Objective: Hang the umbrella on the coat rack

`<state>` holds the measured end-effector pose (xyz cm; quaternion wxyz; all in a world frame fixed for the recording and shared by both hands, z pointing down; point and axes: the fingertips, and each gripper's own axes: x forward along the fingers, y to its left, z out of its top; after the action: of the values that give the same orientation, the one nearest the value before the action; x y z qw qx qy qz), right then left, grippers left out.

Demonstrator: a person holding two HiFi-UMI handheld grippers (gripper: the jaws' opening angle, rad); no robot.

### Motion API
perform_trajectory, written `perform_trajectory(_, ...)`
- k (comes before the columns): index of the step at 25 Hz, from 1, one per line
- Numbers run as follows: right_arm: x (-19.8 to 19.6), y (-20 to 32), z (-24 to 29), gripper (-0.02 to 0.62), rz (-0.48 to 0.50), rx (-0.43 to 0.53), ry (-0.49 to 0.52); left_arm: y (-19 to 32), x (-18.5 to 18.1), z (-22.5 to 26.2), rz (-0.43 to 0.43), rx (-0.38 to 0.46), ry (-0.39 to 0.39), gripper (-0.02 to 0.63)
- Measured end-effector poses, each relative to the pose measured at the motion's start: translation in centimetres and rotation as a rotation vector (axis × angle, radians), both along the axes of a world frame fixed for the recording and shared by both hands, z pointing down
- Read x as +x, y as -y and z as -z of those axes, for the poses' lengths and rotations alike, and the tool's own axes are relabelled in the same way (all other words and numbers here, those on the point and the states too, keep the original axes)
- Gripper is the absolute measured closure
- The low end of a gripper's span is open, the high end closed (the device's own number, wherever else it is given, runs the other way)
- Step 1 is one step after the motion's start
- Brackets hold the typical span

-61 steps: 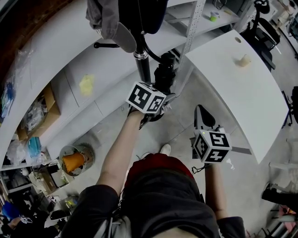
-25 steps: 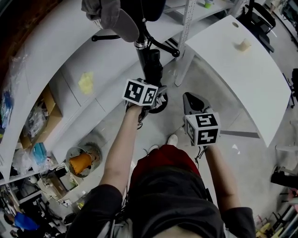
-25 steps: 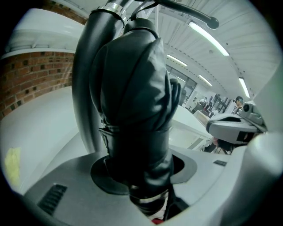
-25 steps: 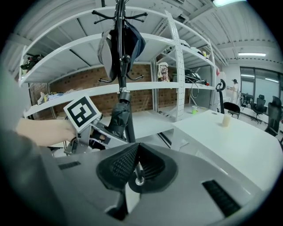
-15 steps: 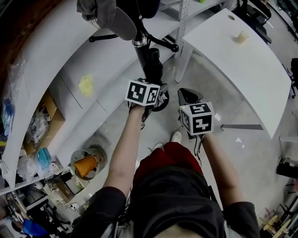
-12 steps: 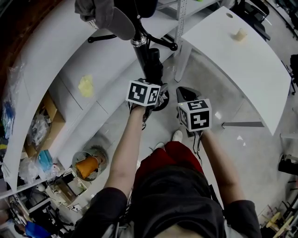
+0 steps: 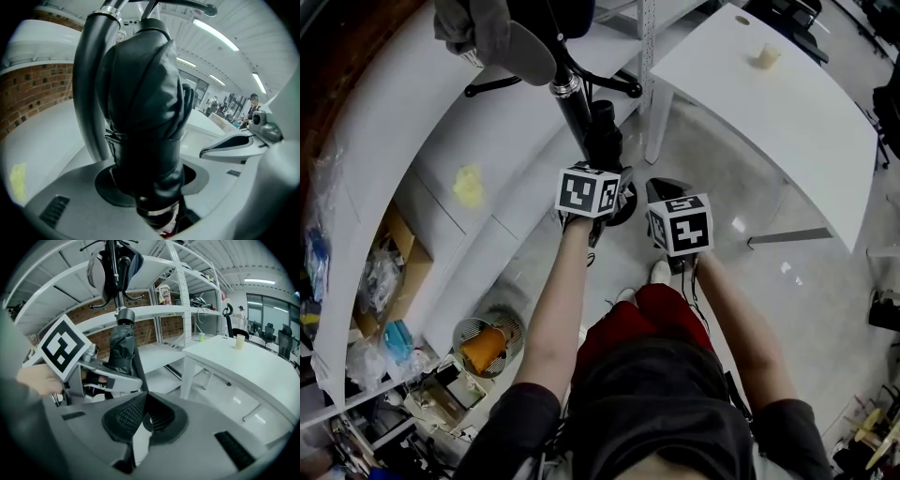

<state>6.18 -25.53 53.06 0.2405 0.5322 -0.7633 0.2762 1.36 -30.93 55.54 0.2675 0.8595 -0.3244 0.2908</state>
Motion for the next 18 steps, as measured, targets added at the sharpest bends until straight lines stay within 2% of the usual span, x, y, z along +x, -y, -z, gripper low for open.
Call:
perform_trajectory(5,0.1,-0.8,-0.7,0.577,-0.010,-0.015,-0.019,0.1,-0.2,-0.2,-0.003,0.031,0.020,0.388)
perform_trajectory(18,-0.3,-2.6,-2.1,0.577,-0.056,-0.059,-0.021,1.4,-1.8,-0.7,0.089,0.080,0.033,0.360)
